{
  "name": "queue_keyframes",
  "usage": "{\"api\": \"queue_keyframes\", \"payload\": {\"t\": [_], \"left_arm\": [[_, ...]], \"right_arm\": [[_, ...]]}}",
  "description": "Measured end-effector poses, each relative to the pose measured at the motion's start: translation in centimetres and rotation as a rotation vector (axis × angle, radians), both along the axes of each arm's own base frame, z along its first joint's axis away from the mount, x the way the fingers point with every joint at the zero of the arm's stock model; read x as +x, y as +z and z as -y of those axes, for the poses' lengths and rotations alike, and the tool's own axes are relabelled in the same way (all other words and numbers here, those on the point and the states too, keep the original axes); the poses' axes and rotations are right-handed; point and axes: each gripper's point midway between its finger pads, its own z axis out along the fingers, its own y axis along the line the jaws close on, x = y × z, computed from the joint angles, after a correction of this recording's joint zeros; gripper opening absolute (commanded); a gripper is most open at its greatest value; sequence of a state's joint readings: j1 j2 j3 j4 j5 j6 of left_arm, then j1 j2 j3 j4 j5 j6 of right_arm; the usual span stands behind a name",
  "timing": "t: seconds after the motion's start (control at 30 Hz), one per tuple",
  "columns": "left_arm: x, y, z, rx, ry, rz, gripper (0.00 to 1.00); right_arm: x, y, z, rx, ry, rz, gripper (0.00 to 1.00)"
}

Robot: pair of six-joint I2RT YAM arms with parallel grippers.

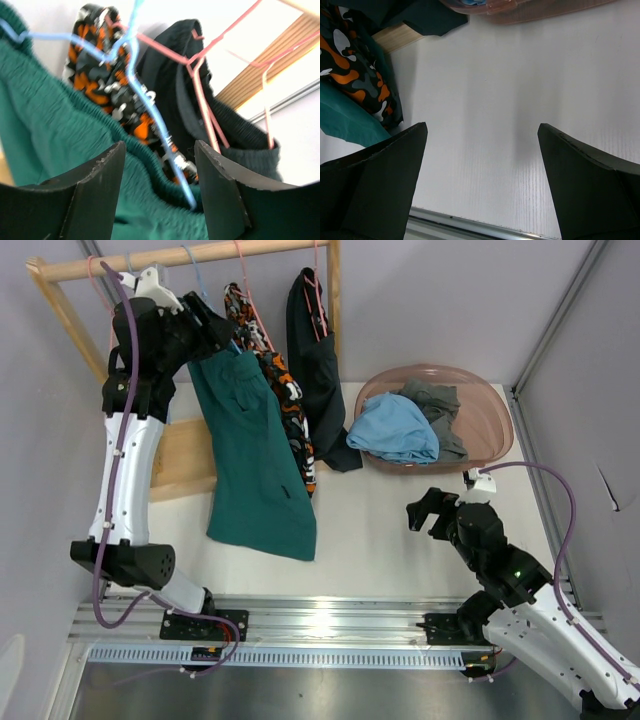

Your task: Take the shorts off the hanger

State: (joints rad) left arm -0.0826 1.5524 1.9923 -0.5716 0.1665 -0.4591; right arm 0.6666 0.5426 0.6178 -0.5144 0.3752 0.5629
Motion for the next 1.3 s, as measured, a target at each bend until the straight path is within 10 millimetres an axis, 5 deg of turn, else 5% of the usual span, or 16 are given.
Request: {"api": "queue_keyframes", "payload": {"t": [0.23,0.33,0.37,0.43,0.63,0.87,0.97,1.1,1.3], "left_arm": [[2.1,0.8,1.0,-0.011,0.007,0.035,0.48],[3.7,0.2,1.2,-0.008,0.023,0.026,0.33],[4.3,0.0,1.3,-0.007,0.029,0.019,0.15],[5.2,-0.8,1.3,-0.008,0.048,-0.009,0.01],[5.6,-1.4,1.7,0.031,0.073,-0.047,0.0],[2.2,-0.1,1.4,0.09,0.088,-0.049,0.0],[0.0,1.3,0.8,0.098,0.092,-0.042,0.0],[-3.6,3.8,0.2,0.091,0.092,-0.013,0.0],[-9.1,6.3,-0.6,0.079,0.086,0.033,0.0]], "right_arm": [[0.1,-0.2,0.1,-0.016,0.0,-0.002,0.99],[0.1,-0.2,0.1,-0.021,0.001,-0.001,0.99],[0.1,-0.2,0.1,-0.022,0.001,-0.001,0.99],[0.1,-0.2,0.1,-0.023,0.001,-0.002,1.0],[0.2,-0.4,0.0,-0.027,0.002,-0.006,1.0],[0.3,0.7,-1.3,-0.006,0.062,0.006,0.99],[0.1,3.9,-3.8,0.038,0.174,0.053,0.99],[-0.8,11.6,-8.4,0.098,0.354,0.174,0.99],[-5.8,22.2,-17.0,0.157,0.629,0.364,0.99]]}}
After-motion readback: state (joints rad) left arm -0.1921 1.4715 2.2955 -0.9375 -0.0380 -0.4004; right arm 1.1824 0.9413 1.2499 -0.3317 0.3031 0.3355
